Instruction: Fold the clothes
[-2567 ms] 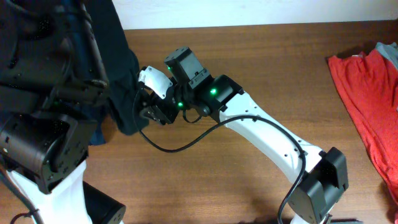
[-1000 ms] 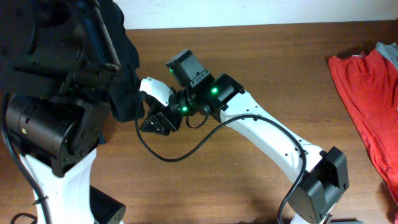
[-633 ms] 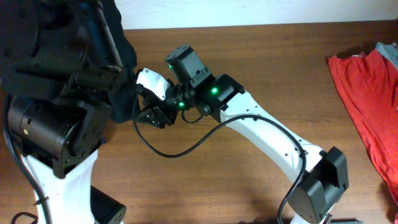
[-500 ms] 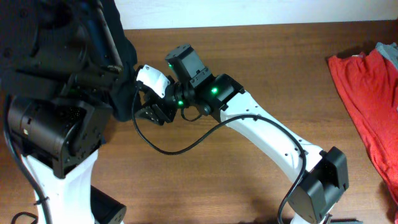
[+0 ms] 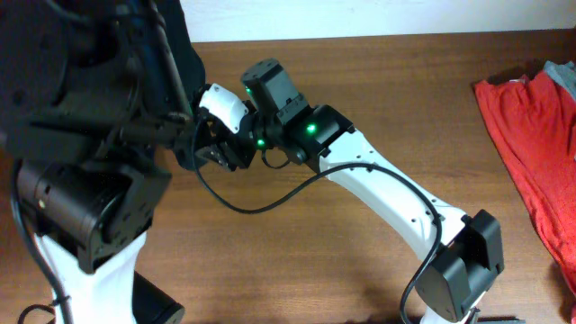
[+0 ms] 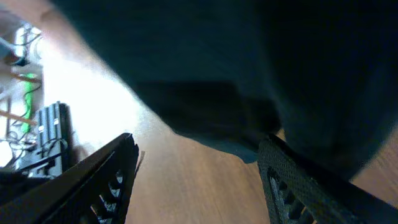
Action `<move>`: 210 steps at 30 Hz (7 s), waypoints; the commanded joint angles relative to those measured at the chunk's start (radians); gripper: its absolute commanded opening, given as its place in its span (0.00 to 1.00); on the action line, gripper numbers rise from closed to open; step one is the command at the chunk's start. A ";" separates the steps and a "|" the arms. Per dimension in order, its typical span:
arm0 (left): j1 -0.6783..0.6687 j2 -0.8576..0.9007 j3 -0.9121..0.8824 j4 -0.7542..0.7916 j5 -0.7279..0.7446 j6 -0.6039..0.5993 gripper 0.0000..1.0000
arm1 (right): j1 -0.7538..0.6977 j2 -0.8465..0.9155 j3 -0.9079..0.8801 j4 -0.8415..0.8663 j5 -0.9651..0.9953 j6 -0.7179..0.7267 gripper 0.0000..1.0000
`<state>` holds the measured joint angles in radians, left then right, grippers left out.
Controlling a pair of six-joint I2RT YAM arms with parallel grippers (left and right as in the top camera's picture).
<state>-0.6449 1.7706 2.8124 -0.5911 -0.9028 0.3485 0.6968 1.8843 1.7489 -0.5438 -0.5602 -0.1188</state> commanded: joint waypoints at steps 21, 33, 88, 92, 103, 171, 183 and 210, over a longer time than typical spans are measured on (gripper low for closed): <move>-0.029 -0.055 0.003 -0.010 -0.021 -0.010 0.02 | -0.041 0.007 0.001 0.064 -0.309 0.047 0.63; -0.029 -0.055 0.003 -0.006 -0.022 -0.010 0.02 | -0.029 0.007 0.002 0.046 -0.371 0.060 0.10; 0.144 -0.081 -0.034 -1.096 0.497 -0.563 0.04 | -0.416 -0.818 0.099 -0.706 0.905 0.224 0.04; 0.144 -0.089 -0.110 -1.096 0.592 -0.610 0.05 | -0.416 -0.815 0.099 -0.816 0.897 0.278 0.04; 0.208 -0.087 -0.588 -1.097 0.524 -0.870 0.01 | -0.416 -0.686 0.099 -0.961 0.734 0.327 0.04; 0.467 0.076 -1.205 -0.313 0.991 -0.378 0.38 | -0.582 0.133 0.181 -0.819 0.487 0.258 0.59; 0.216 0.099 -1.295 -0.239 0.951 -0.013 0.43 | -0.796 0.133 0.181 -0.842 0.436 0.363 0.63; 0.026 0.367 -1.271 -0.131 0.714 -0.057 0.05 | -0.822 0.133 0.181 -0.866 0.436 0.359 0.63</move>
<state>-0.6167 2.1357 1.5166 -0.7094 -0.0875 0.3157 -0.1249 2.0422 1.9251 -1.4097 -0.1154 0.2333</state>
